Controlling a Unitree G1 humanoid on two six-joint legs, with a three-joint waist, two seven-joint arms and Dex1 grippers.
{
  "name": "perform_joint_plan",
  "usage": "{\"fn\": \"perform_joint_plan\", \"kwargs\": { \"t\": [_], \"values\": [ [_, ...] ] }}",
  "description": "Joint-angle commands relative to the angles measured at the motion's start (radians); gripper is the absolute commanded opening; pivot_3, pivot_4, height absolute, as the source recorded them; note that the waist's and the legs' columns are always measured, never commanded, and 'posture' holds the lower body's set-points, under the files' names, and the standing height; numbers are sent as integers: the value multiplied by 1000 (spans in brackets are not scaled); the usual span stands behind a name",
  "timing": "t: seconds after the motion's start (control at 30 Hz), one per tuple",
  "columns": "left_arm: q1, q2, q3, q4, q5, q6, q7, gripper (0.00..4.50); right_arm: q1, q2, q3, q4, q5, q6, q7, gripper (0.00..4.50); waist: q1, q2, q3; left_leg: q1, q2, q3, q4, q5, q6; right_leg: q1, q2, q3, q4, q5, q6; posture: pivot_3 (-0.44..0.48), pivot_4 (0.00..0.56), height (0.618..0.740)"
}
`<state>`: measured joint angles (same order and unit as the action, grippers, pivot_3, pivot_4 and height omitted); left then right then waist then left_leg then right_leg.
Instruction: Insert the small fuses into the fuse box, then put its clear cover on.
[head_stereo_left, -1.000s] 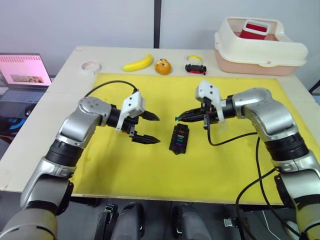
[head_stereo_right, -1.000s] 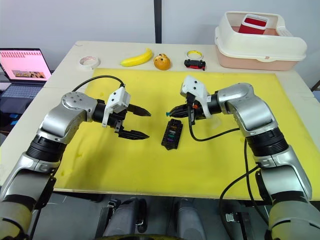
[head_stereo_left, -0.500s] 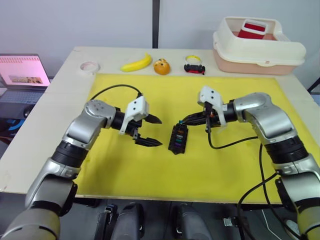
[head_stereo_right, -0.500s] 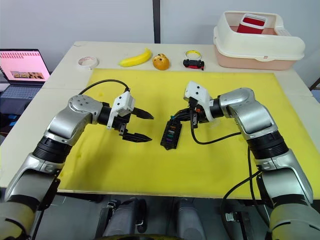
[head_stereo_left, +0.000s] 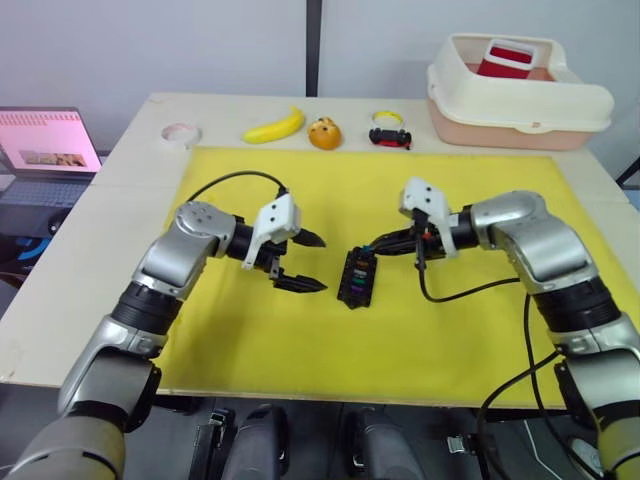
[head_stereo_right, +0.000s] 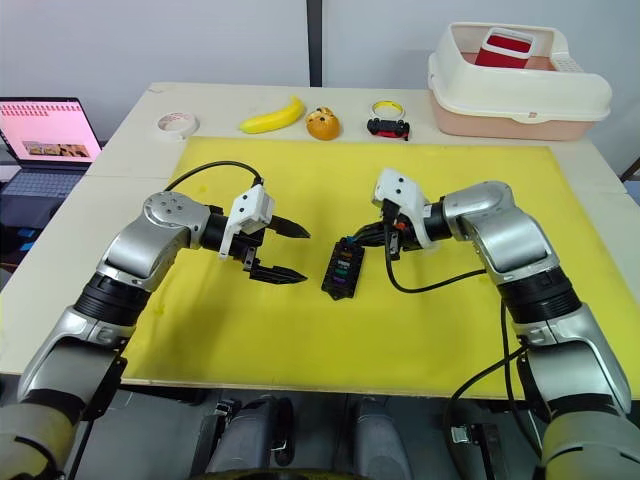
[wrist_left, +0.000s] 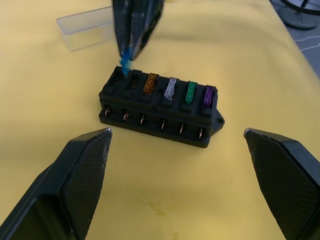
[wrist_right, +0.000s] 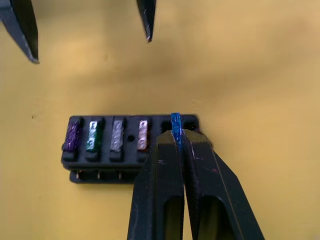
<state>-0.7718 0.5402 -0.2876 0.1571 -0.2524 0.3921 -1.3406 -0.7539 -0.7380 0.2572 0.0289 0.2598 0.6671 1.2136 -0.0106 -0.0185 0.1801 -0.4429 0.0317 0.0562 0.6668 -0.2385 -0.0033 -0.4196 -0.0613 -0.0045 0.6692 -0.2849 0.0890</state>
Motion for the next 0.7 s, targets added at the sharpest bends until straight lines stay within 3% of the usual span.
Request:
{"fn": "perform_joint_plan", "kwargs": {
  "t": [0.03,0.7],
  "values": [
    [12,-11,7,-28,2,-24,16,4464,1,-2,-32,-54,16,0,-10,0,0,0,0,0,0,0,0,0,0,0,0,0,0,0,0,0,150,740],
    [32,7,5,-62,4,-17,28,4464,0,9,-17,-20,-2,-34,-17,0,0,0,0,0,0,0,0,0,0,0,0,0,0,0,0,0,150,740]
  ]
}}
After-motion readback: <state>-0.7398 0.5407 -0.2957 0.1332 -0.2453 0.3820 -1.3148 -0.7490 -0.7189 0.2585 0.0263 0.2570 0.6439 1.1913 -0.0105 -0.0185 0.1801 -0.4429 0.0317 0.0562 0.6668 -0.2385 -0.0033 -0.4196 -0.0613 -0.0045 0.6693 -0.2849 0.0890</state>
